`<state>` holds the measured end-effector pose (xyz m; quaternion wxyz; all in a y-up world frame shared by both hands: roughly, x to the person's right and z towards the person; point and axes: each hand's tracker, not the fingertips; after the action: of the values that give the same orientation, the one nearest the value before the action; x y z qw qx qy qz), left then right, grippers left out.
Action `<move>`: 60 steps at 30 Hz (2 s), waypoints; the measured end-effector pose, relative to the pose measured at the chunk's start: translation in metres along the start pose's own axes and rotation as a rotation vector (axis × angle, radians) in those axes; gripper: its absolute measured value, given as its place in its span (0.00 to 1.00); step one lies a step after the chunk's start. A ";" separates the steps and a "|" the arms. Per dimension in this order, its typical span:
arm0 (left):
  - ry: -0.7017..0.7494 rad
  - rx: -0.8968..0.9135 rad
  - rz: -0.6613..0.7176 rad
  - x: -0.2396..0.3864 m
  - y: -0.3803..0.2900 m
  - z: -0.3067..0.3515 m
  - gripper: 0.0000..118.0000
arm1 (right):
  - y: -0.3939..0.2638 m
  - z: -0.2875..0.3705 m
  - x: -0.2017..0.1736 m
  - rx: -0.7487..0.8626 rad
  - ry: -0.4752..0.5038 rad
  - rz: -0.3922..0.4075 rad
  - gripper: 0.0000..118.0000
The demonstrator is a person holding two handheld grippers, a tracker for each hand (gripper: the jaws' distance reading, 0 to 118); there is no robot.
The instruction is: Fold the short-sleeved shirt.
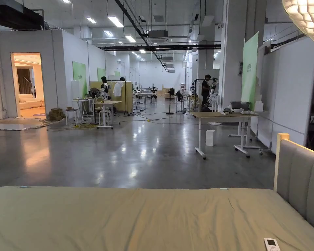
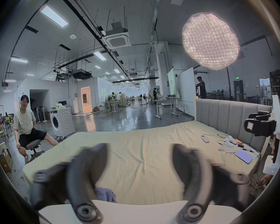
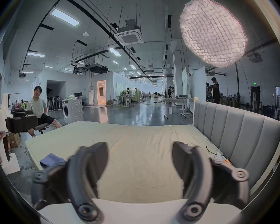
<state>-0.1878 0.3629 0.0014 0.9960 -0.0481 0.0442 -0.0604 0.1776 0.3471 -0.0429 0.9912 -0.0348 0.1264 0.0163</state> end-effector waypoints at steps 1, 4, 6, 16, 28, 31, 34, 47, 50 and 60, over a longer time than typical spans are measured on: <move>0.008 -0.005 -0.002 0.000 -0.001 0.000 0.93 | -0.001 0.000 0.001 0.002 0.003 -0.008 0.87; 0.001 0.001 0.008 -0.001 -0.004 0.003 1.00 | -0.001 0.001 0.000 0.001 0.004 -0.022 1.00; 0.001 0.003 0.016 0.001 -0.005 0.004 1.00 | -0.003 0.001 -0.001 0.002 0.001 -0.022 1.00; -0.042 0.009 0.012 0.012 0.000 0.006 1.00 | -0.004 0.004 -0.012 0.001 0.000 0.047 1.00; -0.026 -0.005 0.042 0.009 -0.001 0.006 1.00 | -0.004 0.005 -0.013 0.005 0.003 0.031 1.00; -0.018 -0.005 0.044 0.008 -0.002 0.006 1.00 | -0.003 0.005 -0.014 0.008 0.002 0.029 1.00; -0.023 -0.009 0.051 0.007 -0.003 0.006 1.00 | -0.002 0.006 -0.014 0.012 0.004 0.030 1.00; -0.027 -0.007 0.047 0.008 -0.004 0.005 1.00 | -0.001 0.006 -0.017 0.011 0.003 0.035 1.00; -0.028 -0.008 0.048 0.007 -0.004 0.004 1.00 | -0.001 0.006 -0.017 0.010 0.003 0.038 1.00; -0.026 -0.008 0.046 0.008 -0.004 0.004 1.00 | 0.000 0.006 -0.018 0.014 0.006 0.037 1.00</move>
<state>-0.1796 0.3582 0.0054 0.9975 -0.0520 0.0325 -0.0365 0.1621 0.3473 -0.0322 0.9906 -0.0258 0.1302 0.0338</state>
